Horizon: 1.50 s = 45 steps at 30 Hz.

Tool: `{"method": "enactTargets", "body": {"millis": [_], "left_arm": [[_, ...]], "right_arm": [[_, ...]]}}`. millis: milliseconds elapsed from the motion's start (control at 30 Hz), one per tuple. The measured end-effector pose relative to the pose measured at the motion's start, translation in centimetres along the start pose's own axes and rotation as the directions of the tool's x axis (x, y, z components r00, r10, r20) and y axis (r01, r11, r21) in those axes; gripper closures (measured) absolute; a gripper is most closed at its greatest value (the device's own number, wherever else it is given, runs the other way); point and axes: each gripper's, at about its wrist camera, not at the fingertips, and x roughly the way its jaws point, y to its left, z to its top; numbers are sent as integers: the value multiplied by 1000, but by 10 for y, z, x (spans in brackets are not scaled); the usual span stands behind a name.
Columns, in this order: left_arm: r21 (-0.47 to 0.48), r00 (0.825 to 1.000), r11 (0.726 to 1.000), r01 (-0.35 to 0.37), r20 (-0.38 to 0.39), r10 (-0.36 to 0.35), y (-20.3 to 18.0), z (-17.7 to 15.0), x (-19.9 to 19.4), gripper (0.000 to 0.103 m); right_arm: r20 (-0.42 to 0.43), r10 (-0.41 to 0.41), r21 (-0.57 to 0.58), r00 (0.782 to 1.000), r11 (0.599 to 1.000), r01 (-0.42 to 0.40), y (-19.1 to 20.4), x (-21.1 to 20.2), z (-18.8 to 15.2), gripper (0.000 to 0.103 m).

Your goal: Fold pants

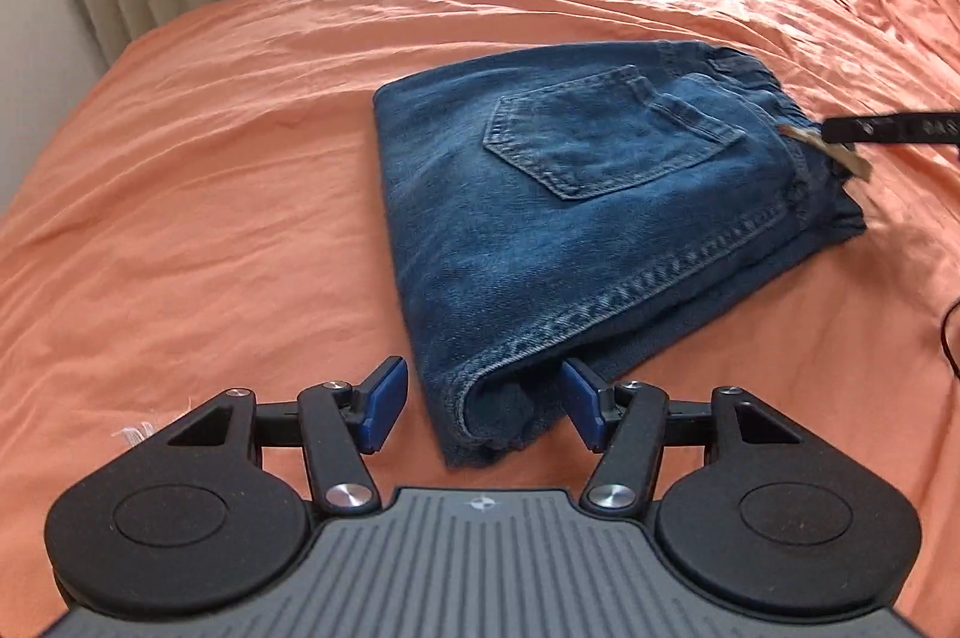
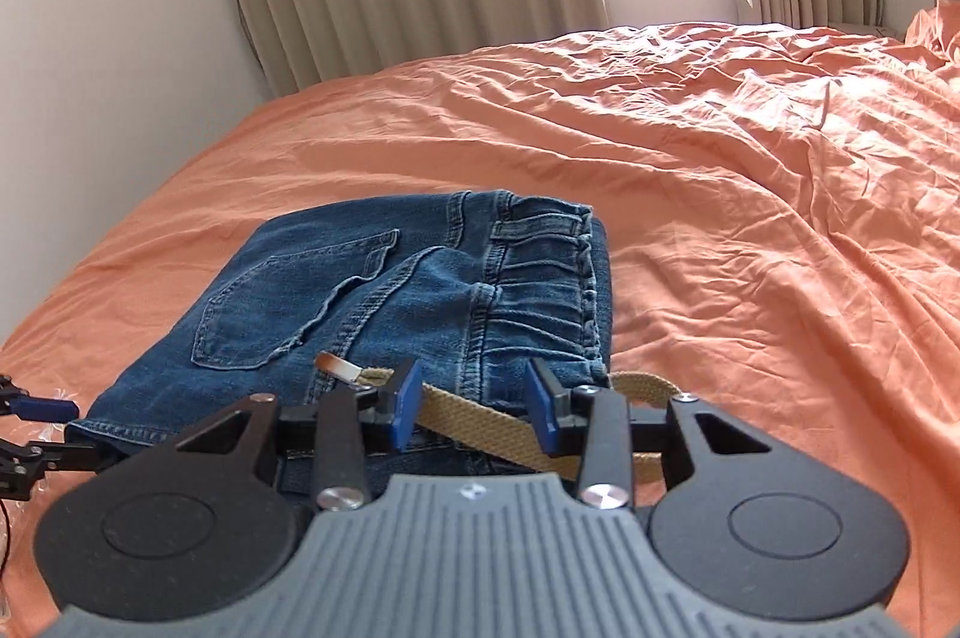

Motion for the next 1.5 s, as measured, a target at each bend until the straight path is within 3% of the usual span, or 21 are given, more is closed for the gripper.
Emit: {"method": "enactTargets", "body": {"millis": [33,67,100,200,267,333,467,567,633,667,733,900,1000,1100,1267,1400,1500], "left_arm": [[-30,1000,1000,-6,-2,6,2,1,6,36],[-31,1000,999,-30,-10,29,3,2,11,48],[-11,998,998,-64,-29,63,1,4,16,69],[96,994,993,-73,-75,81,-3,11,13,79],[234,990,968,-92,-87,115,-15,12,5,83],[361,983,926,-111,-95,155,-28,10,4,84],[573,964,808,-136,-111,241,-44,-16,28,84],[654,959,736,-173,-58,276,-54,-40,36,85],[723,956,660,-202,-2,294,-61,-55,37,85],[739,954,639,-214,18,298,-62,-59,36,85],[729,954,645,-226,34,297,-64,-62,32,85],[646,960,728,-227,23,279,-61,-60,24,85],[528,968,823,-210,-8,252,-49,-56,21,87],[535,965,814,-225,5,263,-55,-55,16,88],[507,965,833,-222,-7,262,-53,-47,0,87],[482,961,840,-248,13,276,-50,-49,-17,88],[467,961,845,-260,39,274,-46,-46,-31,87]], "right_arm": [[4,9,0,1000,1000,-9,-2,-1,-3,68],[1,9,-10,1000,1000,-9,-3,0,-4,68],[-1,3,-25,1000,1000,-3,-4,-1,-6,68],[-16,11,-11,1000,1000,-11,-7,1,-7,68],[-21,15,7,1000,1000,-15,-8,2,-6,68],[-26,11,10,1000,1000,-11,-8,6,-5,68],[-40,29,41,999,999,-27,-12,10,-8,68],[-53,16,23,998,1000,-15,-10,13,-12,68],[-65,5,8,998,1000,-5,-10,16,-13,68],[-75,3,10,997,1000,-2,-10,18,-12,68],[-98,-2,23,995,1000,5,-14,23,-11,68],[-124,-19,34,992,999,23,-15,25,-13,68],[-134,-40,38,990,998,45,-13,25,-17,67],[-181,-67,48,981,996,77,-13,26,-20,57],[-232,-94,52,968,993,108,-10,15,-25,57],[-217,-107,22,970,993,115,-1,-7,-19,56],[-212,-105,-12,972,994,104,9,-22,-12,49]]}}
